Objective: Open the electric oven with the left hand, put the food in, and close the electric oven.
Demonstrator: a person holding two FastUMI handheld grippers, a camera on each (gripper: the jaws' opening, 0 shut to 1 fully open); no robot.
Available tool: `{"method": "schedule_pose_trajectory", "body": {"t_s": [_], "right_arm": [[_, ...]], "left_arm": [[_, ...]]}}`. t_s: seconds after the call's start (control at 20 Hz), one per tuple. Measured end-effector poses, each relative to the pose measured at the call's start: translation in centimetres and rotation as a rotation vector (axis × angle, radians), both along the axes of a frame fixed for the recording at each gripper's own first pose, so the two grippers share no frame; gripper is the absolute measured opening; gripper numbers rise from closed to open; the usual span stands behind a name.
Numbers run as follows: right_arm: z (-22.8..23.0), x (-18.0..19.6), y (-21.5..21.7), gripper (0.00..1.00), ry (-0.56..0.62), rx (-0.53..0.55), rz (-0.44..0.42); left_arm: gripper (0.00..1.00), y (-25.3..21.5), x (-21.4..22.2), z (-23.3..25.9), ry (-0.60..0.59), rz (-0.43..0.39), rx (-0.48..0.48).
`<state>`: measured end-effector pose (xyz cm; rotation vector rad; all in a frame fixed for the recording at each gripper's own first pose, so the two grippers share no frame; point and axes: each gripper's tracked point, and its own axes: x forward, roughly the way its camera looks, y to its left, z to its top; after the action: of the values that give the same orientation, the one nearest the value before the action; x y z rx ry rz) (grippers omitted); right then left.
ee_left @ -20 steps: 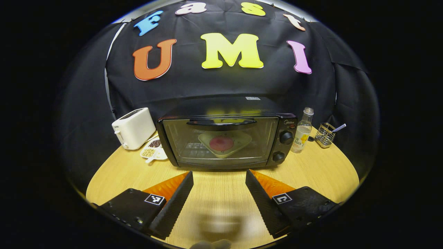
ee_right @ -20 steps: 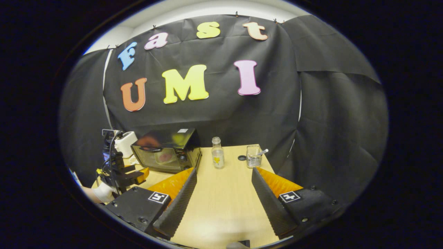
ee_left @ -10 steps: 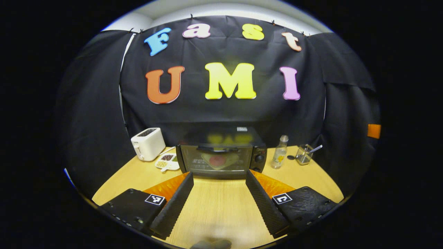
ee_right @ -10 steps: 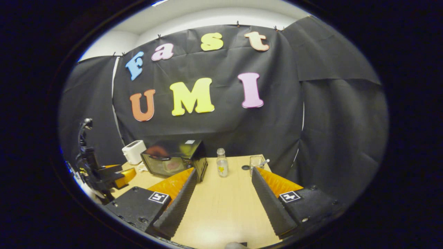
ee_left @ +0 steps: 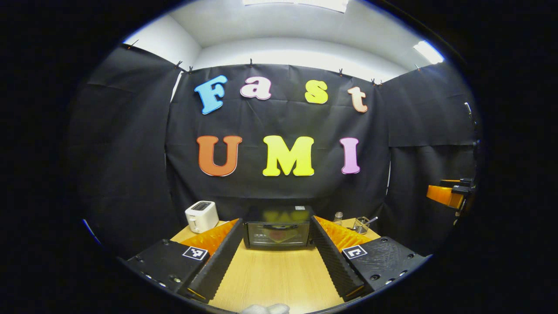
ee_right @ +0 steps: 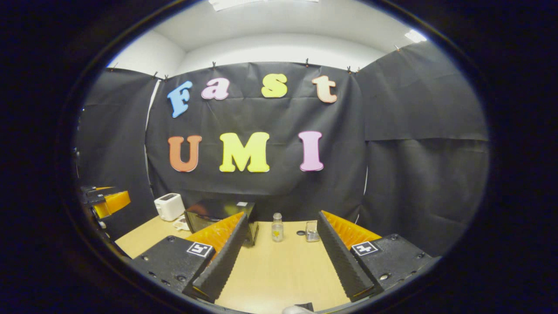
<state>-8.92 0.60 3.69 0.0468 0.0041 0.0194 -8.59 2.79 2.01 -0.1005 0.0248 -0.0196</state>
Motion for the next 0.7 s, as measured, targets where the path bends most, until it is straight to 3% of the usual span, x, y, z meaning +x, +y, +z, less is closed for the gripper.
{"method": "schedule_pose_trajectory", "body": {"t_s": [0.2, 0.7], "right_arm": [[0.5, -1.4, 0.5, 0.96, -0.02, -0.006, 0.005], [-0.6, -3.2, 1.2, 0.96, -0.003, -0.016, -0.001]], "left_arm": [[0.94, 1.8, -2.4, 1.6, -0.02, 0.054, 0.018], [0.94, 1.1, -4.6, 3.1, -0.084, 0.03, 0.036]]}}
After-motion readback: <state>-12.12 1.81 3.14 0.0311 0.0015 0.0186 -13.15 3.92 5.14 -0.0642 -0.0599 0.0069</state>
